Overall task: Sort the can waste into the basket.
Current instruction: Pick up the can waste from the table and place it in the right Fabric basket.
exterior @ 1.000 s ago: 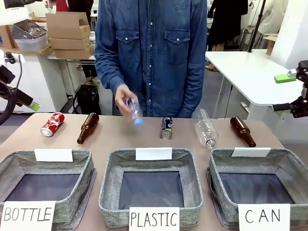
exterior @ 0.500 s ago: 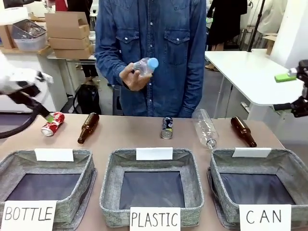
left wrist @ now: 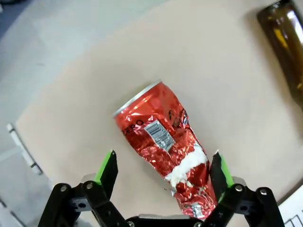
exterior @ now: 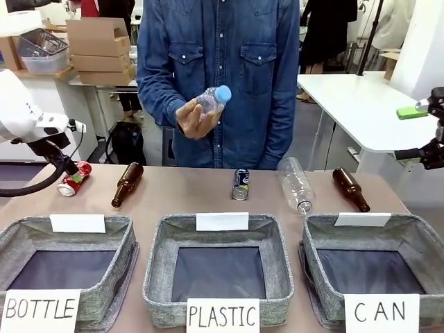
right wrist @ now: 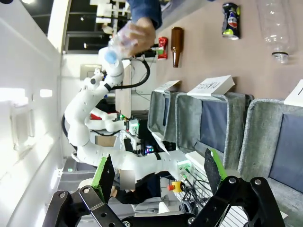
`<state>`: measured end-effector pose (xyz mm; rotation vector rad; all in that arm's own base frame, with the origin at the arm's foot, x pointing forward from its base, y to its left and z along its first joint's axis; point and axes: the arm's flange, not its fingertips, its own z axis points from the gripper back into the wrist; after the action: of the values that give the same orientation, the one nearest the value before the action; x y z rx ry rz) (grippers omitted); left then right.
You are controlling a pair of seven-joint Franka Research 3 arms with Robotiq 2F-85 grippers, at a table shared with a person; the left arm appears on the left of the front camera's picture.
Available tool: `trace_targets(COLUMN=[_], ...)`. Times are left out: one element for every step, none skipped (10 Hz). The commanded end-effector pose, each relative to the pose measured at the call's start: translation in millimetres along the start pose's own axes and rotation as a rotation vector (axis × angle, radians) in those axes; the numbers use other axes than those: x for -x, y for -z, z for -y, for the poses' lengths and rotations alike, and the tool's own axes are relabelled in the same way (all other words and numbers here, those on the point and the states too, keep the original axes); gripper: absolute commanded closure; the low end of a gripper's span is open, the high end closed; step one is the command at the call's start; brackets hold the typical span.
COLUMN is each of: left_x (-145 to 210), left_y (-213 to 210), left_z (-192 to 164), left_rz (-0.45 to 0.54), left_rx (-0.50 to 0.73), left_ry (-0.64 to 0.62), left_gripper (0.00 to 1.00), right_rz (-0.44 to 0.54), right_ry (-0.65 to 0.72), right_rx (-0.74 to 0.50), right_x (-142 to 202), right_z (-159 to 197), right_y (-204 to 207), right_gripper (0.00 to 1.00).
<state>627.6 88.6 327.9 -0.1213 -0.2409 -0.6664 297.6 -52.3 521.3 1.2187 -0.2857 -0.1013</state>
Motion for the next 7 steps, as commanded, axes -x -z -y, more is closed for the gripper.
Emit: trace_targets(left_x=[-6.1,-6.1,-5.6,-4.7,-4.0,-3.0,-2.2], left_y=[2.8,5.5,7.6,10.1,11.7,11.8,11.8], left_z=[-4.6,-5.0,-6.0,-5.3,-3.9,-4.2,-3.1], left_rz=[0.001,0.003,0.006,0.005,0.006,0.015,0.02], left_rx=[0.022,0.043,0.045,0.046,0.046,0.049,0.051], left_ry=[-0.059,-0.063,-0.071,-0.076,-0.075,-0.073,-0.056], left_gripper=[0.0,0.0,0.0,0.0,0.0,0.0,0.0], right_rz=[0.006,0.006,0.006,0.006,0.006,0.006,0.006], right_ry=[-0.027,-0.027,-0.027,-0.027,-0.027,-0.027,-0.027], right_rx=[-0.025,-0.025,-0.025,-0.025,-0.025,-0.025,-0.025], right_x=[-2.8,-2.8,-2.8,-2.8,-2.8,-2.8,-2.8], right_z=[-1.1,-1.1,-1.1,-1.1,-1.1,-1.1,-1.1], right_y=[2.1,2.1,2.1,2.1,2.1,2.1,2.1], right_gripper=[0.0,0.0,0.0,0.0,0.0,0.0,0.0])
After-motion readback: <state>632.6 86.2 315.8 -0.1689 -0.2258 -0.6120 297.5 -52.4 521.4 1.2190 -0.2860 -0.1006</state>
